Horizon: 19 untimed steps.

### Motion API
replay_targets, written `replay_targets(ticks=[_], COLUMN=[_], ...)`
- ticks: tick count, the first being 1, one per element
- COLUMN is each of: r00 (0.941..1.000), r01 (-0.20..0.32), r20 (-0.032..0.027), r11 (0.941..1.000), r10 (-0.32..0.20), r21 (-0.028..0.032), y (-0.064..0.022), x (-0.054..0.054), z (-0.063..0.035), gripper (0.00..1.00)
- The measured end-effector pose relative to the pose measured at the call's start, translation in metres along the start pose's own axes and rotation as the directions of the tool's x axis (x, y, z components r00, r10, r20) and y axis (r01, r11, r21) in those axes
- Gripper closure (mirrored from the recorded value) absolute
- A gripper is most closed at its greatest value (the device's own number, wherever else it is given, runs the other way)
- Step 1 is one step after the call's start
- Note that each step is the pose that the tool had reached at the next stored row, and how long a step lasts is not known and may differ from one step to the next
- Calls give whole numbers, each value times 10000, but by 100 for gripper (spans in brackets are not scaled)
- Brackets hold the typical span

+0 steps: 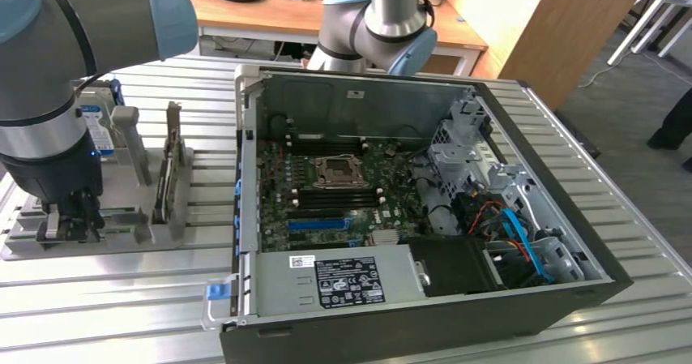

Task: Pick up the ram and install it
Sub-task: 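Pick up the ram and move it above insertion slot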

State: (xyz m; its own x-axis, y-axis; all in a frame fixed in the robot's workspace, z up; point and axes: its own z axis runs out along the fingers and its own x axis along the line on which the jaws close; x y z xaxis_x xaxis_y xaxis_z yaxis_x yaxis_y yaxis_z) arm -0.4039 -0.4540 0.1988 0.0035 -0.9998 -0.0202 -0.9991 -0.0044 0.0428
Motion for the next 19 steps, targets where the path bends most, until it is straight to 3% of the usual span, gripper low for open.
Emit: replay_targets(ticks=[19], r00=[10000], r01=[-1], r20=[-1], r11=[10000], r10=[1], r21=[-2], y=[1], x=[10], z=[-13], gripper=[73])
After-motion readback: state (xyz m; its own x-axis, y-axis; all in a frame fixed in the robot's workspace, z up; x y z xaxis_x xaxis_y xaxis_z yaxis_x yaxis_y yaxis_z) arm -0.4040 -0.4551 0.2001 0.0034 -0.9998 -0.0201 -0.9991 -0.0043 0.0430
